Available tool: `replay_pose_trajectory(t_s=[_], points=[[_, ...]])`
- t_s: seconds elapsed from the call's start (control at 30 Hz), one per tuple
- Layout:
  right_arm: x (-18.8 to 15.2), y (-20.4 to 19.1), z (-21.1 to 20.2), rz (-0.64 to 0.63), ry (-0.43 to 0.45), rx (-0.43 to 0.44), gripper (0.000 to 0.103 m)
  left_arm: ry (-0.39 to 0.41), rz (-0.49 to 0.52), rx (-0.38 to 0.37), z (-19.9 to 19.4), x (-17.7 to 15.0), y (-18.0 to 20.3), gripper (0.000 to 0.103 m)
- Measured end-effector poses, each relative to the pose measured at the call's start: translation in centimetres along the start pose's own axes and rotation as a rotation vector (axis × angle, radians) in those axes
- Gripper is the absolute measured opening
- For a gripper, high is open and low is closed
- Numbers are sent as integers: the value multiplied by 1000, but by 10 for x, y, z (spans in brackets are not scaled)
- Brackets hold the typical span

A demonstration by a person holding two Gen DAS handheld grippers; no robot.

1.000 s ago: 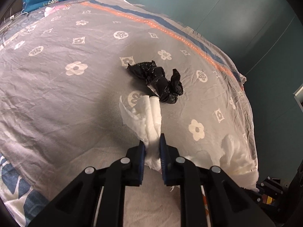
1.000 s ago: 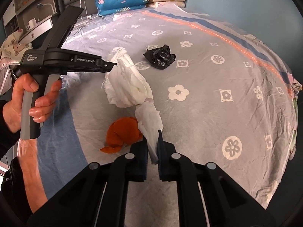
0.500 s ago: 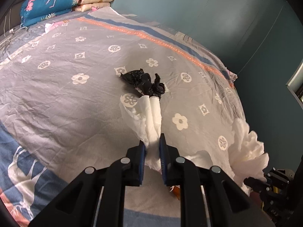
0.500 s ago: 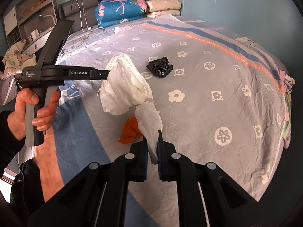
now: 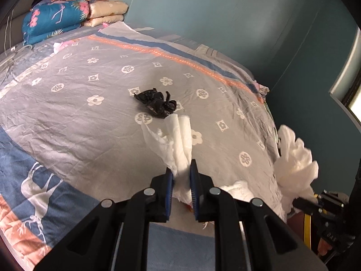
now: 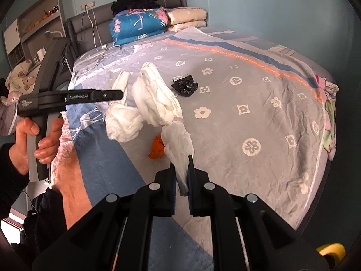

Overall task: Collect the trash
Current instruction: 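Carry both tissues to the yellow bin and open both grippers over it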

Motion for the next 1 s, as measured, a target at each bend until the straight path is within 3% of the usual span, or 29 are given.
replay_pose_trajectory(t_s=[0.57, 1.0], points=[[-38, 5, -81, 101, 70, -47, 8, 10, 82, -104, -40, -36, 63, 13], [-68, 30, -155, 207, 164, -114, 8, 36, 171, -198, -72, -57, 135, 13]])
Point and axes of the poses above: each gripper's, at about its wrist camera, not at the fingertips, and z roughly the way its jaws point, y to its right, x to its top, the point moved 4 cm from there along z, roughly the way its jaws point, and after that the axes turned 7 degrees about x, right-handed, at the moved point
